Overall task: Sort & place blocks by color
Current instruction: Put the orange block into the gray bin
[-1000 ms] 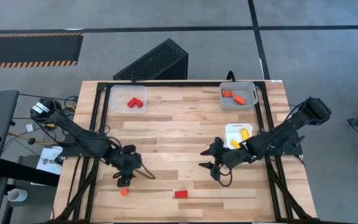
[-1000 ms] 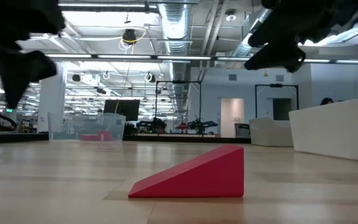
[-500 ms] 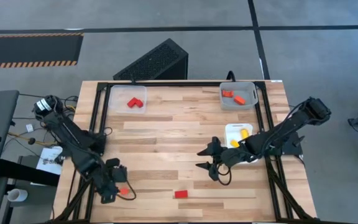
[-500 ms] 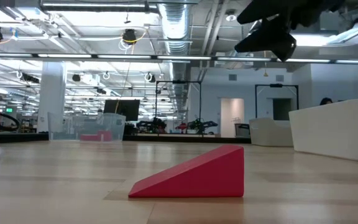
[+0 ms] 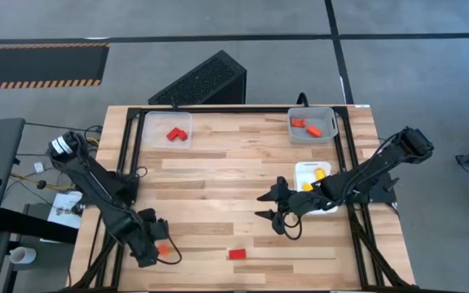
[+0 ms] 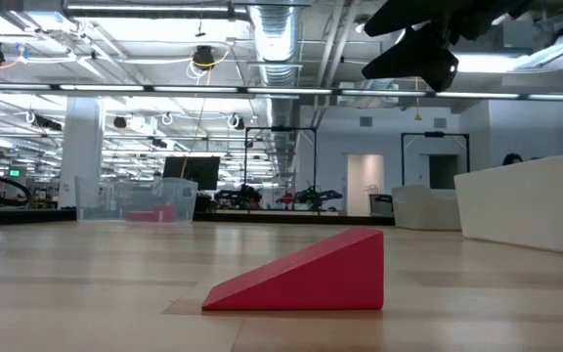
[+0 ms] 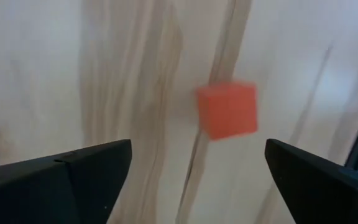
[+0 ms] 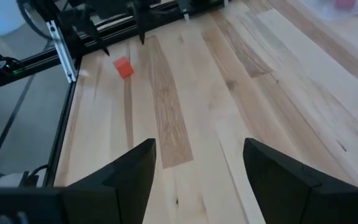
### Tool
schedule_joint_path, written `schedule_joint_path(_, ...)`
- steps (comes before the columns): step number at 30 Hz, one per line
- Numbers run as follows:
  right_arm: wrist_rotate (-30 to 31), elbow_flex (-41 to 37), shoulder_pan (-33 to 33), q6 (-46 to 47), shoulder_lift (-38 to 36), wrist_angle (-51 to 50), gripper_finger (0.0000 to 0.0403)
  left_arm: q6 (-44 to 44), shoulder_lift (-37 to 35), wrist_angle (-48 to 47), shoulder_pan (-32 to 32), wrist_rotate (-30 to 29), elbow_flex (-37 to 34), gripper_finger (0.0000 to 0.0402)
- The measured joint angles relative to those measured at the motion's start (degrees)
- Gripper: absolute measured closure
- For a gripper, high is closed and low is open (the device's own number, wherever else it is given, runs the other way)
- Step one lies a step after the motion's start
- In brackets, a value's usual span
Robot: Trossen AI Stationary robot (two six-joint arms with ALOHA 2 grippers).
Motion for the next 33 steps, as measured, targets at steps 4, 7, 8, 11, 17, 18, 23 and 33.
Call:
schedule_joint_path(4, 0.00, 0.00, 0.02, 0.17, 0.00, 0.33, 0.0138, 0.22, 3.95, 3.56, 0.16, 3.22, 0.00, 0.0038)
schedule_joint_path(7, -0.02, 0.00, 0.00, 0.17, 0.00, 0.33, 0.0138, 1.01, 6.16, 8.78, 0.16, 2.85, 0.00, 0.0035)
schedule_joint_path(8, -0.02, 0.00, 0.02, 0.17, 0.00, 0.33, 0.0138, 1.04, 6.81, 9.82, 0.21, 2.43, 0.01, 0.0035)
schedule_joint_path(11, -0.01, 0.00, 0.01, 0.17, 0.00, 0.47, 0.0138, 0.39, 9.08, 8.91, 0.72, 2.06, 0.02, 0.0035)
schedule_joint_path(17, -0.02, 0.00, 0.00, 0.15, -0.04, 1.66, 0.0138, -0.80, 12.29, 5.67, 2.54, 2.34, 0.49, 0.0038)
schedule_joint_path(18, -0.02, 0.00, 0.00, 0.15, -0.03, 1.58, 0.0138, -0.16, 12.33, 5.64, 2.85, 2.29, 0.47, 0.0042)
schedule_joint_path(23, -0.02, 0.00, 0.00, 0.13, -0.02, 1.55, 0.0138, 5.14, 11.42, 4.17, 4.49, 2.36, 0.21, 0.0105)
schedule_joint_path(33, 0.04, 0.00, 0.00, 2.03, -0.04, 2.08, 0.0138, 19.75, 9.60, 1.68, 8.86, -11.77, -0.24, 0.0302)
